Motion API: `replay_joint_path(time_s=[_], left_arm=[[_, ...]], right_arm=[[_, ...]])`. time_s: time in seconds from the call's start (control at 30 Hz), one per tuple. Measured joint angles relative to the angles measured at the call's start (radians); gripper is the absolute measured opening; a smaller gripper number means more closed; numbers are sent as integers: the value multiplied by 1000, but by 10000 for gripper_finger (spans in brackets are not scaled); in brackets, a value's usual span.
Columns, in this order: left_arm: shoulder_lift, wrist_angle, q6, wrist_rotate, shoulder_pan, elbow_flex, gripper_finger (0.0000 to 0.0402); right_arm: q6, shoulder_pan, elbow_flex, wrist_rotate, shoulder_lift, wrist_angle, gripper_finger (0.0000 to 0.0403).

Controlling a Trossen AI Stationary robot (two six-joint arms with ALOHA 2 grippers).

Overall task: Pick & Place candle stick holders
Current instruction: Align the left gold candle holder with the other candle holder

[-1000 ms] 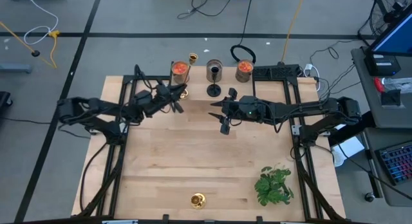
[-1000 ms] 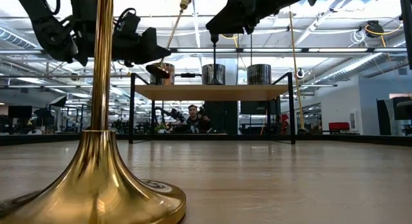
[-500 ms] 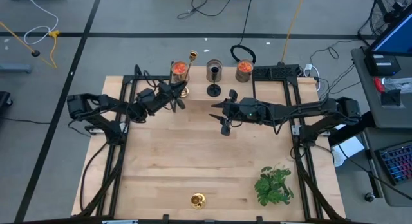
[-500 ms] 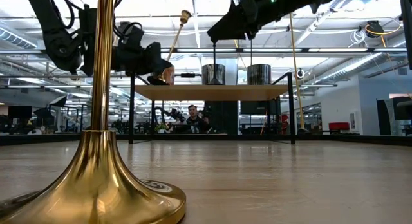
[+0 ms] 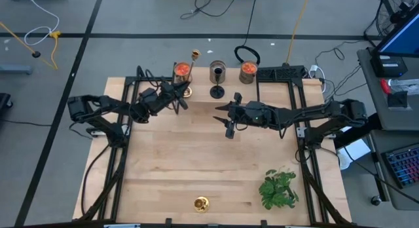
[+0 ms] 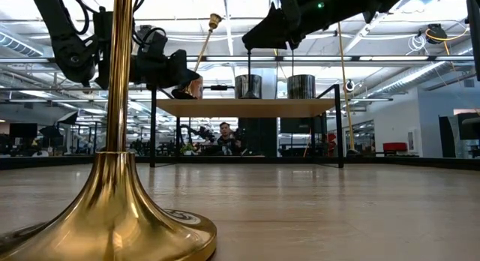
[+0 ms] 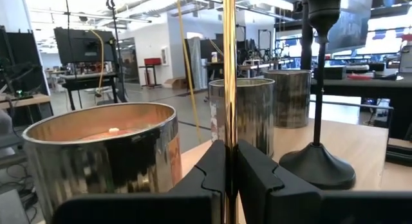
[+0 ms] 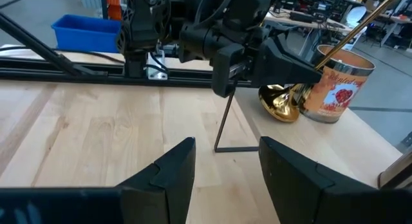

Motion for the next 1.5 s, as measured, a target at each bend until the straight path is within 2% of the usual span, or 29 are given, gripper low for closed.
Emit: replay_joint_path(time_s=[0.17,0.5,1.0,1.2,1.5], left_arm=[[-1,-44,-17,1,2,0,27],[0,-49,1,21,2,-1,84],[-3,-46,14,24,2,-3,124],[-3,-46,18,28,2,-3,110],[-3,-46,25,40,2,-3,34]], right_arm=[[0,0,0,0,0,0,171],[0,0,0,0,0,0,171],[0,0,0,0,0,-1,171],[0,0,0,0,0,-1,171],[0,0,0,0,0,-1,171]])
